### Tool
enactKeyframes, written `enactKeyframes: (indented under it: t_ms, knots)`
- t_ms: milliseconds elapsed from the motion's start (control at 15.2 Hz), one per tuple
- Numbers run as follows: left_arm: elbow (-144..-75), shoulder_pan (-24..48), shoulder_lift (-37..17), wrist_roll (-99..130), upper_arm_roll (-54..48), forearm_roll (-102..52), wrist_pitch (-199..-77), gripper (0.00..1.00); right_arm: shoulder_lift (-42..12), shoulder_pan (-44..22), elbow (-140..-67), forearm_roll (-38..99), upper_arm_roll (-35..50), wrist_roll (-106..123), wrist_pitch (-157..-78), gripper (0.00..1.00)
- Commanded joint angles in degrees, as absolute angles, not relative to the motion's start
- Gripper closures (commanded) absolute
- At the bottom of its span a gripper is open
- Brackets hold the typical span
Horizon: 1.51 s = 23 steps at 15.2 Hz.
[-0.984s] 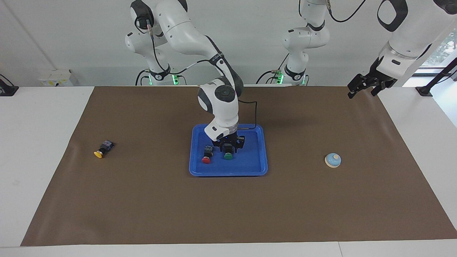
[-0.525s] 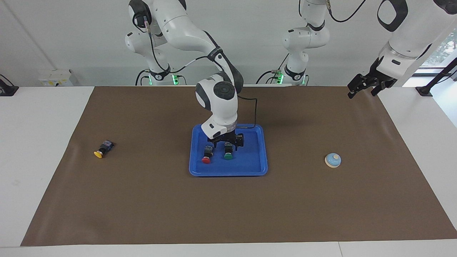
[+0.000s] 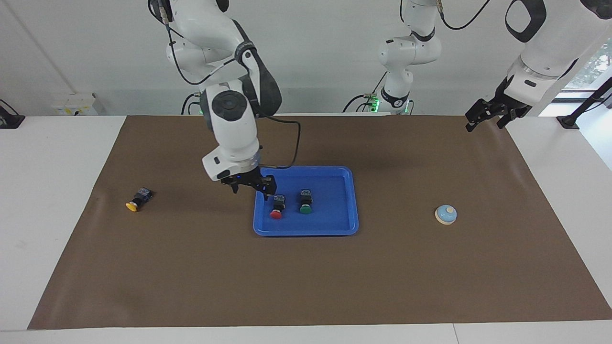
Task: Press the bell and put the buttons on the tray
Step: 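Grasp the green button with the right gripper and place it in the tray, then grasp the yellow button with the right gripper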
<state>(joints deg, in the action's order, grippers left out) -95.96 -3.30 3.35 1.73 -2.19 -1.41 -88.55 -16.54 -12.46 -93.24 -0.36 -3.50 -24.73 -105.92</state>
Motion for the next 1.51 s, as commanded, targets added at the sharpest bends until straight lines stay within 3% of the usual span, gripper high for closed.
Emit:
enactKeyframes:
  t_ms: [0, 262, 787, 1181, 1443]
  knots:
    - [-96.33, -2.99, 4.13, 1.85, -2.02, -0.18, -88.07, 0.00, -14.07, -7.14, -96.76, -2.80, -2.72, -20.41, -104.50, 0.00]
    - [-96.33, -2.99, 4.13, 1.85, -2.11, -0.18, -88.07, 0.00, -11.96, 2.00, -103.16, -3.87, -2.72, -12.67, -107.65, 0.00]
    - [-96.33, -2.99, 4.13, 1.85, -2.11, -0.18, -88.07, 0.00, -5.80, 12.82, -125.93, -3.87, -2.72, -8.35, -133.04, 0.00]
    - [-96.33, -2.99, 4.13, 1.85, -2.11, -0.18, -88.07, 0.00, -8.61, 14.40, -126.47, -3.87, -2.64, -10.20, -135.70, 0.00]
    - [-96.33, -2.99, 4.13, 1.85, -2.02, -0.18, -88.07, 0.00, -10.46, 16.08, -129.10, -3.87, -2.64, -9.75, -142.37, 0.00]
